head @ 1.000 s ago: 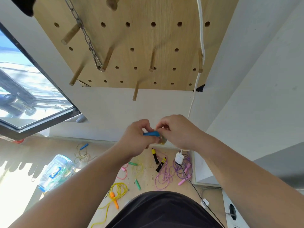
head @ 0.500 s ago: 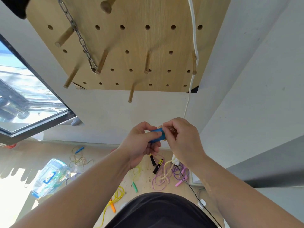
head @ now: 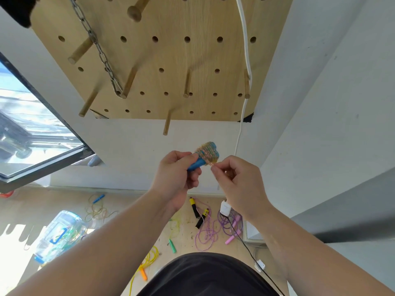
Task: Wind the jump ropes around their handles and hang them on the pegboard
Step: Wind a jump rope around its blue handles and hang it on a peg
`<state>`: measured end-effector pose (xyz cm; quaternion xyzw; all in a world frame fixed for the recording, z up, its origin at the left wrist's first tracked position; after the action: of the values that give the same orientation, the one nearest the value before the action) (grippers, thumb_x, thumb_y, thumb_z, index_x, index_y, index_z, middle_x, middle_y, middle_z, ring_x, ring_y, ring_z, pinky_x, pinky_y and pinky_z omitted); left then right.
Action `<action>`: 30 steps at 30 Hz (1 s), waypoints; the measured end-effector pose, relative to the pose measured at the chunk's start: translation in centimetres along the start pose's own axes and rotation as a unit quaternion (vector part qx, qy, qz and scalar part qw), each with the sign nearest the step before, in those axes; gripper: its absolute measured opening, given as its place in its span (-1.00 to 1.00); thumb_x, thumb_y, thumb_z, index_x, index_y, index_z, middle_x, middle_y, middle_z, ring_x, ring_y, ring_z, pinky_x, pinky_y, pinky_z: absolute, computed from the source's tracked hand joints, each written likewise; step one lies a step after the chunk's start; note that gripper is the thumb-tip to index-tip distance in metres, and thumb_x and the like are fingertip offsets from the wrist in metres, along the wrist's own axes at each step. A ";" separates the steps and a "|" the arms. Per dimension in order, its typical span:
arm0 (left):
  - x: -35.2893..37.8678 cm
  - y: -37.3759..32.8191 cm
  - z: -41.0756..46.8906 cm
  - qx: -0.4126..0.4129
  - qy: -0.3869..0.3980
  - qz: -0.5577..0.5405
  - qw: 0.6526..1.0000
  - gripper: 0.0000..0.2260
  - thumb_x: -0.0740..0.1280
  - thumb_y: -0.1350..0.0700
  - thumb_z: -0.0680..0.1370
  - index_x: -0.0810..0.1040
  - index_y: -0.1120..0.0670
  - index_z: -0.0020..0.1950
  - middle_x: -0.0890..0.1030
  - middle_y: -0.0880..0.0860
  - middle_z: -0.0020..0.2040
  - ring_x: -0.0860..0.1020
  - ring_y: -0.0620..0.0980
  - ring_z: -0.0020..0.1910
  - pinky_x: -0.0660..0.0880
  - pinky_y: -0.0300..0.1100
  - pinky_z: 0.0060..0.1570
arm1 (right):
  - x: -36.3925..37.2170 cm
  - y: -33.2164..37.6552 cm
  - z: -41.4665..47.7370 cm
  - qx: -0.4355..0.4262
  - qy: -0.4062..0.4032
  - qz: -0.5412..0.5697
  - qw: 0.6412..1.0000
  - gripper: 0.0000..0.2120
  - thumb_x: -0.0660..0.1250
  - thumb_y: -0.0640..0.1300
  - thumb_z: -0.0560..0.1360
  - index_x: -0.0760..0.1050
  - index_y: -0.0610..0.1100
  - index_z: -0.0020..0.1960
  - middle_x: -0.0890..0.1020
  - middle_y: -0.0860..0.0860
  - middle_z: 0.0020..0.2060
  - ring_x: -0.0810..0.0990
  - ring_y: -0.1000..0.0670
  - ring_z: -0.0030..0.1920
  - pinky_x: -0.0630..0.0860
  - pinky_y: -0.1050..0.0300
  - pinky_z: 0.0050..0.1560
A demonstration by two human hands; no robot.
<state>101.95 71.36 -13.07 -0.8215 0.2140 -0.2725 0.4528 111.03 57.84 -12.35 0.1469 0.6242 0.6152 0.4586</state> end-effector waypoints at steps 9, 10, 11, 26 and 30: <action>1.1 -0.3 -1.1 -0.096 0.112 -0.149 0.978 -0.84 0.25 0.17 0.64 0.44 0.17 0.20 0.42 0.08 -0.41 0.24 -0.18 -0.61 0.20 -0.36 -0.61 | 0.1 0.3 0.7 0.114 0.086 0.263 0.954 -0.82 0.39 -0.34 0.56 0.47 -0.17 -0.17 0.58 -0.13 -0.39 0.35 0.10 -0.48 0.29 0.29 -0.42; 1.2 -0.3 -1.2 -0.106 0.130 -0.152 0.974 -0.82 0.27 0.16 0.61 0.44 0.16 0.19 0.41 0.07 -0.41 0.22 -0.19 -0.62 0.19 -0.37 -0.62 | 0.3 0.5 0.7 0.119 0.087 0.284 0.947 -0.80 0.40 -0.33 0.55 0.40 -0.17 -0.13 0.54 -0.17 -0.40 0.34 0.09 -0.49 0.28 0.30 -0.44; 1.3 -0.3 -1.5 -0.114 0.148 -0.151 0.971 -0.81 0.29 0.14 0.57 0.45 0.16 0.15 0.40 0.06 -0.41 0.22 -0.20 -0.63 0.18 -0.37 -0.63 | 0.5 0.6 0.6 0.127 0.088 0.298 0.942 -0.76 0.43 -0.29 0.53 0.35 -0.16 -0.06 0.51 -0.17 -0.41 0.33 0.10 -0.50 0.28 0.31 -0.46; 0.2 -2.2 -2.0 0.069 0.196 0.164 0.964 -0.90 0.37 0.05 0.54 0.54 0.04 0.01 0.63 0.06 -0.12 0.59 0.08 -0.30 0.49 -0.12 -0.32 | 0.0 1.7 1.6 0.117 0.132 0.308 0.935 -0.75 0.53 -0.17 0.42 0.57 -0.12 0.06 0.54 0.02 -0.41 0.41 0.07 -0.44 0.30 0.30 -0.47; -0.1 -2.8 -2.0 0.250 0.114 0.348 0.896 -0.89 0.32 0.16 0.65 0.45 -0.01 0.13 0.65 0.03 -0.15 0.63 -0.07 -0.27 0.51 -0.31 -0.21 | 0.7 1.3 1.6 0.197 0.118 0.358 0.905 -0.75 0.44 0.04 0.43 0.60 -0.11 0.00 0.41 -0.02 -0.45 0.23 0.10 -0.50 0.14 0.26 -0.51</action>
<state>100.92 71.59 -9.79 -0.5176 0.4608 -0.2340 0.6819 111.41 59.66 -11.20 0.3742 0.6872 0.6158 0.0920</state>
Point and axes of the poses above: each hand's wrist, its own z-axis towards the middle knuckle, its own x-axis out of the palm, y = z × x, the point moved 5 cm from there along z, towards the middle knuckle
